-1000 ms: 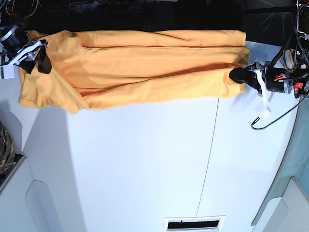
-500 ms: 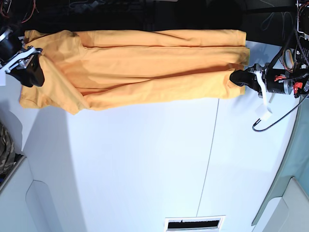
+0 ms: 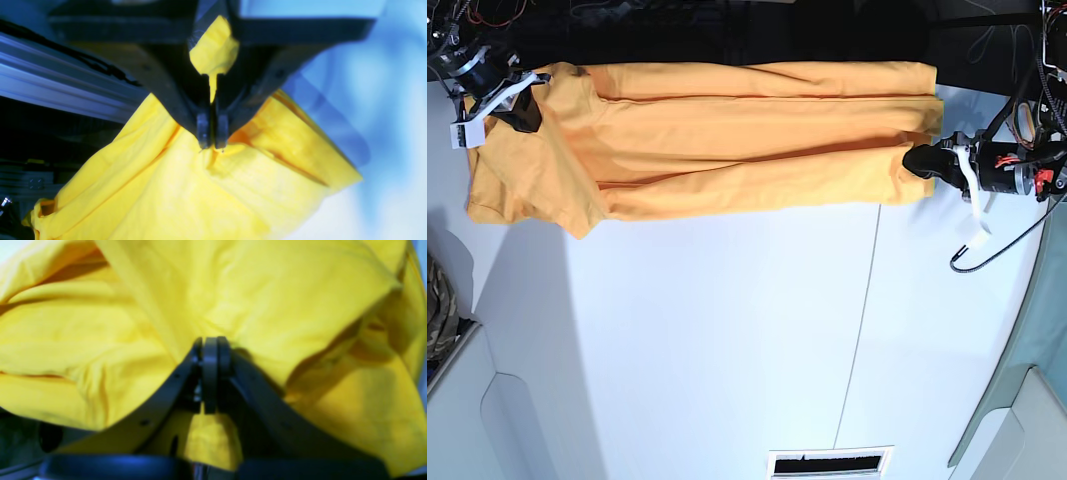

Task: Layout the t-shirt on the table in an organized manner, then fold the t-shirt properly
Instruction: 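Hold the folded shirt with both grippers and drag it to straighten, then regrasp the strip end with the left gripper and pull it taut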

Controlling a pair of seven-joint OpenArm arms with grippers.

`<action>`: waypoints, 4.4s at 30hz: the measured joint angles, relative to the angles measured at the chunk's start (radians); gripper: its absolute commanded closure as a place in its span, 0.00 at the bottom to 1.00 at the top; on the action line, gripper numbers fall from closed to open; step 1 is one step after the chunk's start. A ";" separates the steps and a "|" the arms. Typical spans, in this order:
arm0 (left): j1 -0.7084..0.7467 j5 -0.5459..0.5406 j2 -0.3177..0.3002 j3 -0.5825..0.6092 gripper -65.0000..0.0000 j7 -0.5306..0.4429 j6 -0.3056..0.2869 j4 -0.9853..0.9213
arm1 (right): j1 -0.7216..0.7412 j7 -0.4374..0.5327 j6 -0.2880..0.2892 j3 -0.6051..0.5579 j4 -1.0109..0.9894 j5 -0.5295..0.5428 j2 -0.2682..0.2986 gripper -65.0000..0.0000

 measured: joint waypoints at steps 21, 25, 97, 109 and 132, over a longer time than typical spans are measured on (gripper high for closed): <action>0.106 -0.279 -0.150 -0.002 1.00 0.192 0.000 0.189 | 0.210 0.114 0.039 0.007 -0.374 -0.003 0.003 1.00; 0.156 -0.283 -0.149 -0.002 0.89 0.187 -0.001 0.189 | 0.227 0.111 0.039 0.007 -0.376 -0.006 0.003 1.00; -0.294 0.154 0.085 0.141 0.67 -0.166 -0.002 -0.278 | 0.296 0.100 0.015 0.034 -0.378 -0.011 0.008 1.00; -0.273 0.153 0.023 0.092 0.34 -0.204 0.000 -0.210 | 0.295 0.100 0.015 0.034 -0.378 -0.010 0.008 1.00; -0.249 0.291 0.109 0.046 0.31 -0.282 -0.012 -0.373 | 0.295 0.095 0.015 0.034 -0.378 -0.010 0.009 1.00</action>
